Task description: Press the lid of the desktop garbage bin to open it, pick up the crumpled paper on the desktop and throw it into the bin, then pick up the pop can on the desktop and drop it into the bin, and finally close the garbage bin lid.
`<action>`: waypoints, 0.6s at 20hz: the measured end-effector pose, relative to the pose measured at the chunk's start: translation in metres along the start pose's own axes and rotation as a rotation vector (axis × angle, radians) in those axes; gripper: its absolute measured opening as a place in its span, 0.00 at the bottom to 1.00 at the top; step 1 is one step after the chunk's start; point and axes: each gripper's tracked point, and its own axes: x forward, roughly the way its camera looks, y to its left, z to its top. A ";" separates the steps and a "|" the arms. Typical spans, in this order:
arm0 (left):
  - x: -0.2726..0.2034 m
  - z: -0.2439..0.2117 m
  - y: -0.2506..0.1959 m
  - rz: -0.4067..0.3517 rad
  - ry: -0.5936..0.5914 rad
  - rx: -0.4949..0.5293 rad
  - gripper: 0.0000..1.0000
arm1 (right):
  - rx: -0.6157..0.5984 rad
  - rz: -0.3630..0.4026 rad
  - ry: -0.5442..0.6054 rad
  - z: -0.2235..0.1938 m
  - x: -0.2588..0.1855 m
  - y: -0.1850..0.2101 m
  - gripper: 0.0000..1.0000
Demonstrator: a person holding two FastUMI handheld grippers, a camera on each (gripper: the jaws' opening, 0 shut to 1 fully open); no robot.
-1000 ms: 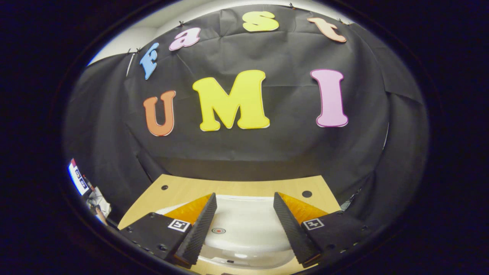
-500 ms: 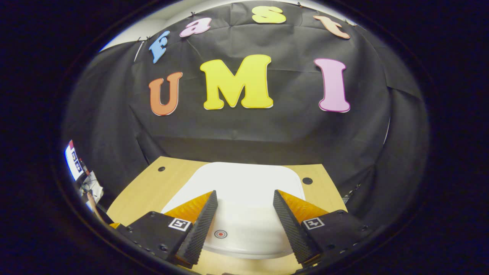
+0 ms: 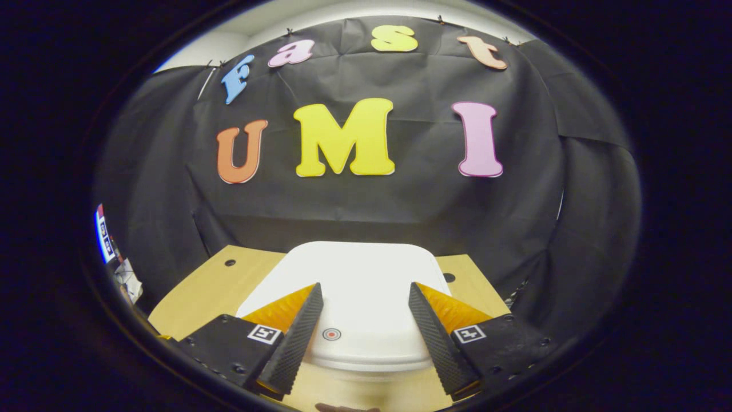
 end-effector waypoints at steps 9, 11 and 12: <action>0.013 -0.004 -0.020 -0.008 0.001 0.016 0.93 | -0.003 -0.014 -0.213 -0.009 -0.008 -0.002 0.96; 0.013 -0.008 -0.021 0.012 0.020 0.041 0.93 | -0.007 -0.022 -0.268 -0.011 -0.008 -0.002 0.96; 0.014 -0.009 -0.020 0.021 0.020 0.048 0.93 | 0.000 -0.023 -0.260 -0.014 -0.007 -0.003 0.97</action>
